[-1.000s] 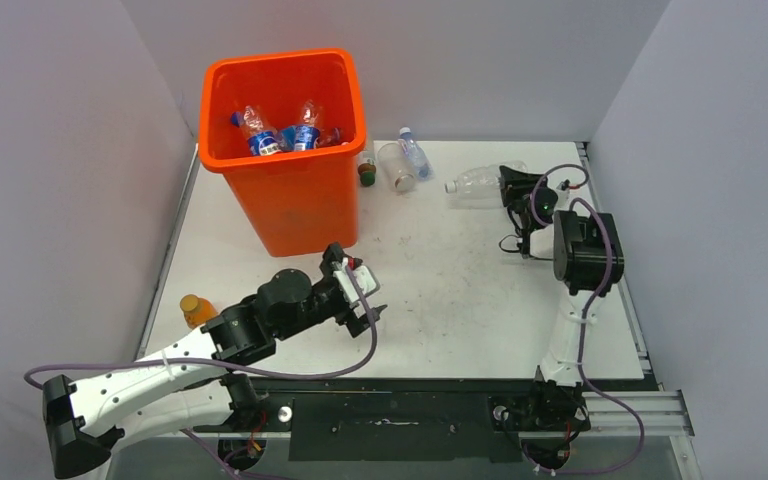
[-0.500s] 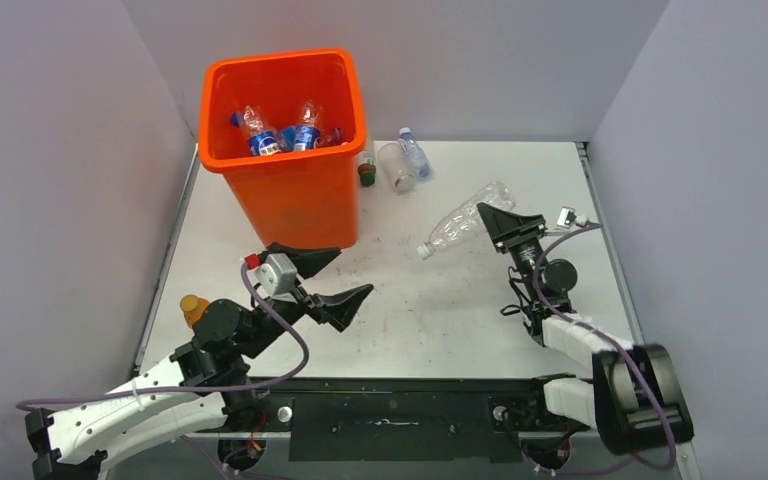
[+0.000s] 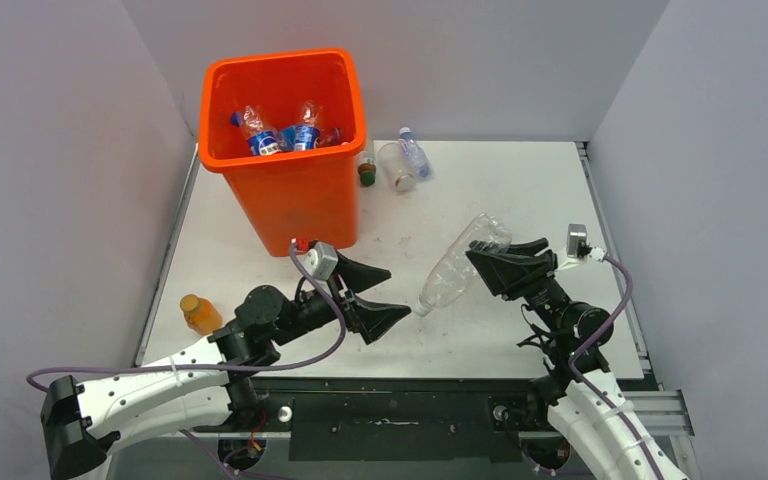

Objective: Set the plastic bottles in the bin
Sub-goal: Pick up the plastic bottle from the corner of the board.

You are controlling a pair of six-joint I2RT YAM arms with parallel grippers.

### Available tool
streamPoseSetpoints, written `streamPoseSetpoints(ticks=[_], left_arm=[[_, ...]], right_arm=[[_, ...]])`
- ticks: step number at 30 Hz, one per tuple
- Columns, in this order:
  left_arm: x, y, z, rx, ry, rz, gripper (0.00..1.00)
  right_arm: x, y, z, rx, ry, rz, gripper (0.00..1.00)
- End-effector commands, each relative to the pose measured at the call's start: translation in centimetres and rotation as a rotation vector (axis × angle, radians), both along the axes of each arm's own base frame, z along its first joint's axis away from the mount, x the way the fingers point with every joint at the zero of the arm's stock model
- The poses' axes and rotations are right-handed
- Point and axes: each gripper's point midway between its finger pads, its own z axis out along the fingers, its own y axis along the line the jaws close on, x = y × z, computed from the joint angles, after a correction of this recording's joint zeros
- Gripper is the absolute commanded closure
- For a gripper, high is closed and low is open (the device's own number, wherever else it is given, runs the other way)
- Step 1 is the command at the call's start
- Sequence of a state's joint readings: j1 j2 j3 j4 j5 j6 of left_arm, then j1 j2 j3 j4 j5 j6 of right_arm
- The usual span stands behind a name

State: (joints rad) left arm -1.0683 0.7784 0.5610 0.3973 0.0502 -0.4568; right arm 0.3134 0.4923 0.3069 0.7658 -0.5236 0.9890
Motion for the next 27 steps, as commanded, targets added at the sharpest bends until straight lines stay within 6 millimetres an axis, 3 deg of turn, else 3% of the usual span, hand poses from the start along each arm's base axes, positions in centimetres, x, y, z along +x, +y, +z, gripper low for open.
streamPoseSetpoints(ticks=[1,14,25,27], left_arm=[[-2.6,-0.9,3.2,-0.104,-0.09,-0.149,0.04],[-5.3,-4.6,1.4,0.053,-0.11,-0.328,0.04],[-6.3,-6.6,-0.5,0.118,-0.135,-0.35,0.02],[-6.6,-7.0,-1.0,0.138,-0.137,-0.361,0.14]], right_arm=[[-3.2,1.8,0.5,-0.032,-0.074,0.187,0.95],[-6.8,2.8,4.3,0.045,-0.205,0.335,0.95],[-7.6,4.2,3.7,-0.003,-0.231,0.332,0.95],[-7.5,4.4,3.4,-0.016,-0.222,0.336,0.95]])
